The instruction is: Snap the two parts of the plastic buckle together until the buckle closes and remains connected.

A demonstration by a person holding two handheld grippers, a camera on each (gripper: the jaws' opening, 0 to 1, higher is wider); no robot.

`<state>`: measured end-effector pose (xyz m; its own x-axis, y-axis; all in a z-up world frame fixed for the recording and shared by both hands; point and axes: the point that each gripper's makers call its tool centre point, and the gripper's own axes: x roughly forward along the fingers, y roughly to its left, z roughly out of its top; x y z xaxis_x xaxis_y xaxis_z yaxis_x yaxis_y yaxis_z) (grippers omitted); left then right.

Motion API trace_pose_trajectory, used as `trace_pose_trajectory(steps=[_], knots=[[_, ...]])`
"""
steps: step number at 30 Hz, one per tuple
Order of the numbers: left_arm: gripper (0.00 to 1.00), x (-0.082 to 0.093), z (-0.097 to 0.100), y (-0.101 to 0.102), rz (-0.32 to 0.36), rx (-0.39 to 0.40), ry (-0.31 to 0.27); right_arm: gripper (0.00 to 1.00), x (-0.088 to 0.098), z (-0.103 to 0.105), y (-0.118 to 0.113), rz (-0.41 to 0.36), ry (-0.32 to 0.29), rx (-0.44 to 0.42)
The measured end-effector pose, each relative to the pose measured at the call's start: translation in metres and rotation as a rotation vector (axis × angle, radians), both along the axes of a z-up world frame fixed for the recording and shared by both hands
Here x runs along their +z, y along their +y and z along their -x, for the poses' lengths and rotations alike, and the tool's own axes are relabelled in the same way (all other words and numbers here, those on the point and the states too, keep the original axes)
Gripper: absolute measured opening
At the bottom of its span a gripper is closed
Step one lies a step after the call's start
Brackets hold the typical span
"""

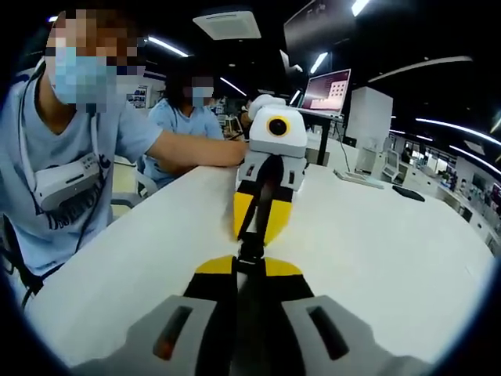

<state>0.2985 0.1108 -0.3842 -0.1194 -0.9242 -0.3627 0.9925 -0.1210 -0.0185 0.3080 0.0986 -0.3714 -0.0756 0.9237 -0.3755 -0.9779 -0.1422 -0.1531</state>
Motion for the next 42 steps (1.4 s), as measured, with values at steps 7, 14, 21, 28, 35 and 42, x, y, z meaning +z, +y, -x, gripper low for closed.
trace_pose_trajectory(steps=[7,14,21,28,35,42], knots=[[0.09,-0.004,0.003,-0.014,-0.005,-0.013,0.009,0.08,-0.004,-0.003,0.007,0.005,0.006,0.016],[0.09,-0.002,0.001,-0.014,-0.001,-0.008,0.013,0.08,-0.004,-0.006,0.010,0.002,0.009,0.005],[0.09,-0.001,0.001,-0.011,0.002,-0.007,0.013,0.08,-0.003,-0.005,0.008,0.000,0.013,0.002],[0.09,0.000,0.002,-0.007,0.004,-0.003,0.008,0.09,-0.002,-0.006,0.007,-0.001,0.014,-0.007],[0.10,0.001,0.002,-0.005,0.007,0.004,0.007,0.09,-0.002,-0.004,0.006,-0.005,0.013,-0.018],[0.10,0.002,0.001,-0.003,0.010,0.012,0.022,0.11,-0.001,-0.005,0.004,-0.006,0.029,-0.034]])
